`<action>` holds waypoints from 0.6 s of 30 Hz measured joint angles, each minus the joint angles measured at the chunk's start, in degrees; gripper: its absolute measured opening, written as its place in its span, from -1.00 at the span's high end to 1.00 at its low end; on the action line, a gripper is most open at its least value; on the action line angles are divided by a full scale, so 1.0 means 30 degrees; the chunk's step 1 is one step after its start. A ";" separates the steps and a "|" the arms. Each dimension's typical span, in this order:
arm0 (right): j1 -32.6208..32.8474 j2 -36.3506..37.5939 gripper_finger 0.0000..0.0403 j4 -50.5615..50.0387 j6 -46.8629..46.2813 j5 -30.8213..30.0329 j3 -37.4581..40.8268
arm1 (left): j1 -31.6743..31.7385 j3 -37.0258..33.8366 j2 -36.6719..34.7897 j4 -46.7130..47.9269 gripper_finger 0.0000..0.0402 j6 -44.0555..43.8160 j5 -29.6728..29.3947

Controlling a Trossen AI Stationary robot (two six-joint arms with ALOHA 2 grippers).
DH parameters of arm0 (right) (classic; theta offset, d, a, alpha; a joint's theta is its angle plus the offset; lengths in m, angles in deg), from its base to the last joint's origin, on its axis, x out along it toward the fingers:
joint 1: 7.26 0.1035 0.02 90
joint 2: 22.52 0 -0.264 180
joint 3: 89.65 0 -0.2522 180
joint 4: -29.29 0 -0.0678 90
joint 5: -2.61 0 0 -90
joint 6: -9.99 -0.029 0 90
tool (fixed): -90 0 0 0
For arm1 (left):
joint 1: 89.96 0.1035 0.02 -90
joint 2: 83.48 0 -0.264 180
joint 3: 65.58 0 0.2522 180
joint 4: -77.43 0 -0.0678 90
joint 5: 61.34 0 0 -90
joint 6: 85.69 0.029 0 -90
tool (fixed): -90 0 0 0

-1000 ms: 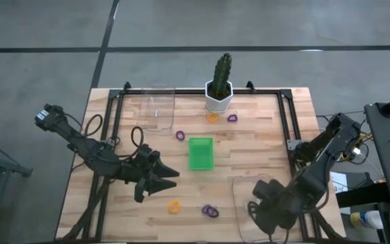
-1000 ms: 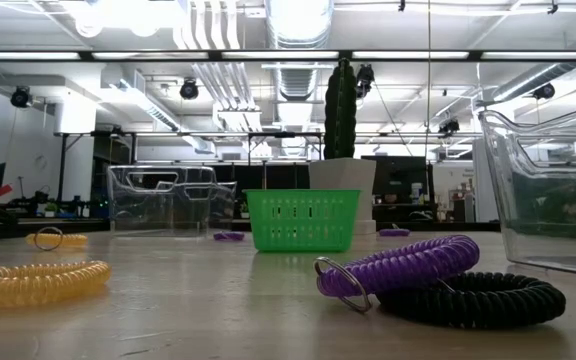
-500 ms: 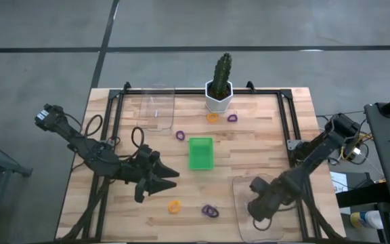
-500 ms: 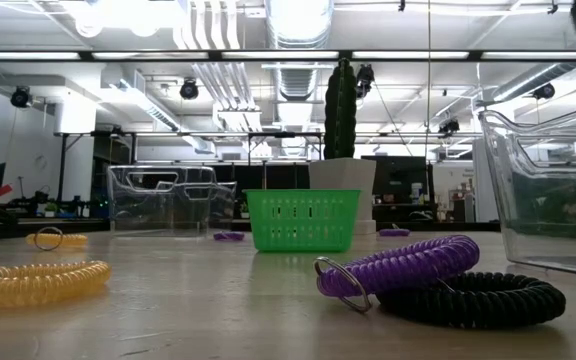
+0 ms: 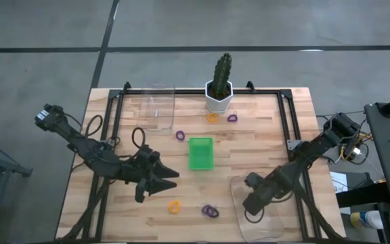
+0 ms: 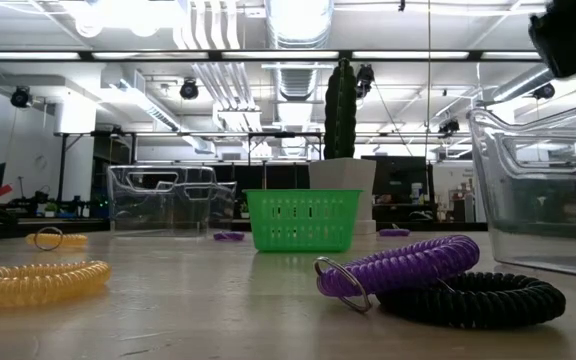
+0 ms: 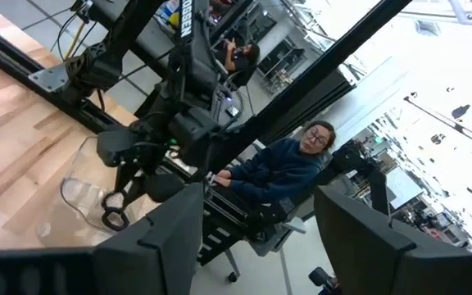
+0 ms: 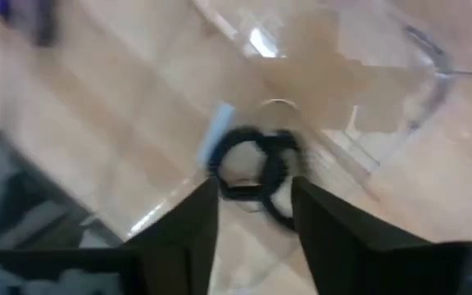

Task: Sort spring keychains
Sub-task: Put the left black spring keychain into the bottom transparent bin, then put the bottom purple spring keychain into the green bin

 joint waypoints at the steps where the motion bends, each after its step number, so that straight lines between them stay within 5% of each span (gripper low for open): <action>1: 0.0006 0.0033 0.16 0.0017 0.0148 -0.0022 -0.0387 | 0.0000 0.0000 0.0000 0.0106 -0.13 -0.0108 0.0074; 6: 0.0042 0.0117 0.04 -0.0019 0.1458 -0.1476 -0.3387 | 0.0016 -0.0007 0.0303 0.1143 -0.13 -0.0399 0.1129; 18: 0.0438 0.0138 0.03 0.0068 0.7080 -0.8704 -1.1270 | 0.1175 -0.0007 0.3302 0.3939 -0.13 -0.0251 0.3322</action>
